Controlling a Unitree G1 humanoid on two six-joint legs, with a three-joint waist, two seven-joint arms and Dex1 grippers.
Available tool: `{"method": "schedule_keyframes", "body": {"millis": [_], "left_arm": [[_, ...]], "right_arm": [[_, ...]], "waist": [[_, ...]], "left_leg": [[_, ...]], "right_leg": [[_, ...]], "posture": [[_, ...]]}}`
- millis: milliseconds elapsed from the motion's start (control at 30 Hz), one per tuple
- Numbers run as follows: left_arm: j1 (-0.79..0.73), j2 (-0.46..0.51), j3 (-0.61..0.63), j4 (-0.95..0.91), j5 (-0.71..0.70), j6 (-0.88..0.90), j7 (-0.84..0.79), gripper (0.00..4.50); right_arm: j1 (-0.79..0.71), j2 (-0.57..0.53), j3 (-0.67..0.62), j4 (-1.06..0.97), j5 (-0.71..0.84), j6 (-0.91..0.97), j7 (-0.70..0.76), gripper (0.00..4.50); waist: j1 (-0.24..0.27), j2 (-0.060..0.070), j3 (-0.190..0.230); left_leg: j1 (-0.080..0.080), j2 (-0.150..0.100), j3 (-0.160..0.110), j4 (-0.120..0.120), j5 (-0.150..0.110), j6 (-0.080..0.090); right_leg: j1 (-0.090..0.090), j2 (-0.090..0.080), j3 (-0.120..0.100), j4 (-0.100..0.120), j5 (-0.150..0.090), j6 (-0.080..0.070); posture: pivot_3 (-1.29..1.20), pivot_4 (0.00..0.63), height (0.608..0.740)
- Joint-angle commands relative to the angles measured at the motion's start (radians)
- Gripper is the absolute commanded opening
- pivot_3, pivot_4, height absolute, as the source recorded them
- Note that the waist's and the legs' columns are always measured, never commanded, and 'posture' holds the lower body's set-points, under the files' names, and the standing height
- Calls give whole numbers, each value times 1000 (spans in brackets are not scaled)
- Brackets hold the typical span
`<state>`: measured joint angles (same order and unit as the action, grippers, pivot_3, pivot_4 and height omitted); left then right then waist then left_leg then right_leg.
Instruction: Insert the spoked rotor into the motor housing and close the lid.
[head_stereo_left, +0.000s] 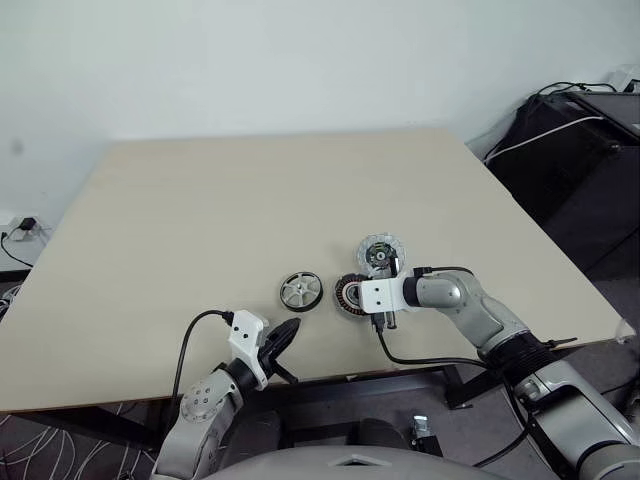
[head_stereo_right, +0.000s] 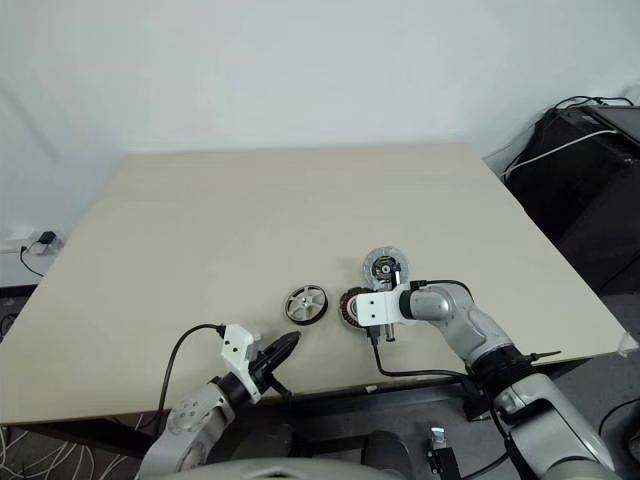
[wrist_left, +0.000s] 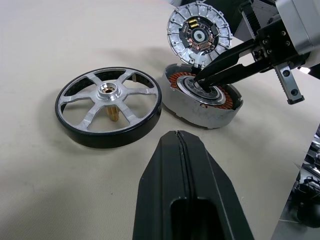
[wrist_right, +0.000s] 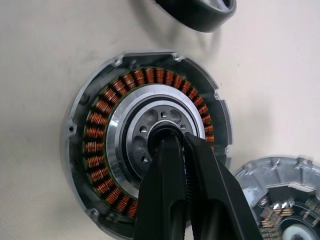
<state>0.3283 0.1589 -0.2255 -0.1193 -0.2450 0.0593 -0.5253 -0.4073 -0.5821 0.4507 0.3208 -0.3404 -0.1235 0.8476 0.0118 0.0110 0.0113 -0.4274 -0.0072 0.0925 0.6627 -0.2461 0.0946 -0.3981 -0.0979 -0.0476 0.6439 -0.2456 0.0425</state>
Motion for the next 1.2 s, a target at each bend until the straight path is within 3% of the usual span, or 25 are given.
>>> {"method": "schedule_keyframes", "body": {"millis": [33, 300, 800, 1000, 1200], "left_arm": [[-5, 1, -6, -57, -3, 2, 3, 0], [-11, 10, 3, -34, -7, -4, -11, 0], [-26, 3, 4, 0, -2, -17, -15, 0], [-11, 0, -5, -17, 2, -18, -9, 0], [-3, -1, -10, -31, 3, -14, -3, 0]], "right_arm": [[0, 38, -63, -41, 92, 177, 56, 14], [-17, -26, -3, -32, -53, -58, -55, 14], [-24, -21, -4, -2, -63, -78, -42, 14], [-22, -18, -7, -7, -64, -75, -52, 1629], [-23, -16, -7, -6, -63, -79, -58, 1629]], "waist": [[0, 0, 0], [2, 0, 0], [2, 0, 0], [3, 0, 0], [3, 0, 0]], "left_leg": [[0, 0, 0, 0, 0, 0], [-1, 0, 0, 0, 0, 0], [-1, 0, 0, 0, 0, 0], [-1, 0, 0, 1, 0, 0], [0, 0, 0, 1, 0, 0]], "right_leg": [[0, 0, 0, 0, 0, 0], [-1, -1, 0, 0, 0, 0], [0, 0, 0, 0, 0, 0], [0, -1, -1, 0, 0, 0], [0, -1, -1, 0, 0, 0]], "posture": [[0, 0, 740], [0, 0, 740], [0, 0, 740], [0, 0, 740], [0, 0, 740]]}}
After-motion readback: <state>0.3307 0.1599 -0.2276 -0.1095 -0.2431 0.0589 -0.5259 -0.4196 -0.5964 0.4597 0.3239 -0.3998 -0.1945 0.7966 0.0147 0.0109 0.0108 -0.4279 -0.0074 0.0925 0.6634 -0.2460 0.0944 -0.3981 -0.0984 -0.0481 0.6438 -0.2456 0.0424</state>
